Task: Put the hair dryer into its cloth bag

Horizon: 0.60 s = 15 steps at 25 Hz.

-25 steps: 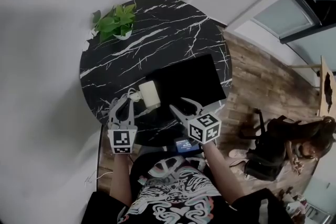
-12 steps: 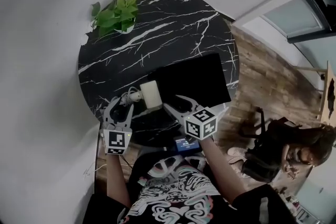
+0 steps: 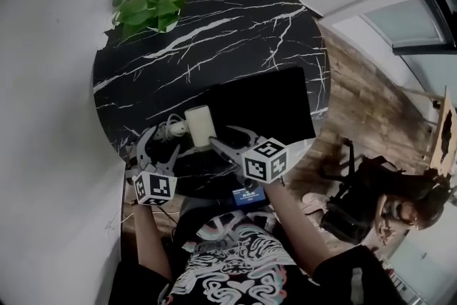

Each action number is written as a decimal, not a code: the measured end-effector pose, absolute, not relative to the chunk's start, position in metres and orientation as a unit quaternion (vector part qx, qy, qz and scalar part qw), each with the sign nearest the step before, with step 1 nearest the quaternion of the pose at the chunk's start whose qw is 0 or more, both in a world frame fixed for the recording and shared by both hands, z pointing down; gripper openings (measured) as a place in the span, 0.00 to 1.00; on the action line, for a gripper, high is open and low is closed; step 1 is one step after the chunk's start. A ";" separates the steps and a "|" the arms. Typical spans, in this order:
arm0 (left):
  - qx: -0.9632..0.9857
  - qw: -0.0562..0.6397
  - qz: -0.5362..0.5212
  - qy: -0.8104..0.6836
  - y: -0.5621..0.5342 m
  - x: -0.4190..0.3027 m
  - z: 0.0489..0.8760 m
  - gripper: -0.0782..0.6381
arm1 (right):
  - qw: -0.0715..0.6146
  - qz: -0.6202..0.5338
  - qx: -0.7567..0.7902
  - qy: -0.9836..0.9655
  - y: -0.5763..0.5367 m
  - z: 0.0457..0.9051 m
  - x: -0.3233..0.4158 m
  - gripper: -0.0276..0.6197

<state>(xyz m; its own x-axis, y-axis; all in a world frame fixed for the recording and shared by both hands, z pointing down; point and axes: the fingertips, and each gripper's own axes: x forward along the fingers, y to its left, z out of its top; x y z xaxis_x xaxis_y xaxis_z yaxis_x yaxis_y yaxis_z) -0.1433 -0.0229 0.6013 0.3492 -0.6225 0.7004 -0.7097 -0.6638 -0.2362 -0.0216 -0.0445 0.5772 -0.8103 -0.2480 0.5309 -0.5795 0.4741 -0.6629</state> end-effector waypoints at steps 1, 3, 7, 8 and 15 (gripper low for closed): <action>0.820 0.057 0.400 -0.406 -0.023 -0.143 0.603 0.53 | 0.182 0.457 0.241 -0.837 -0.044 0.578 -0.023 0.32; 0.821 0.064 0.401 -0.401 -0.022 -0.144 0.605 0.53 | 0.173 0.473 0.229 -0.833 -0.043 0.578 -0.025 0.31; 0.822 0.073 0.405 -0.392 -0.025 -0.145 0.610 0.53 | 0.160 0.486 0.216 -0.831 -0.043 0.575 -0.026 0.29; 0.822 0.073 0.407 -0.391 -0.025 -0.145 0.611 0.53 | 0.161 0.480 0.215 -0.835 -0.045 0.574 -0.025 0.25; 0.824 0.077 0.416 -0.377 -0.024 -0.145 0.611 0.53 | 0.209 0.429 0.233 -0.847 -0.049 0.571 -0.019 0.09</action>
<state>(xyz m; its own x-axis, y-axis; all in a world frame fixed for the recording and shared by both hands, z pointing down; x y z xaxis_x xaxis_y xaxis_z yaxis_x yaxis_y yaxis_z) -0.1447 -0.0245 0.6112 0.3700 -0.5567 0.7438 -0.6847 -0.7045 -0.1866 -0.0193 -0.0486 0.5710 -0.8043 -0.2158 0.5536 -0.5740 0.5233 -0.6299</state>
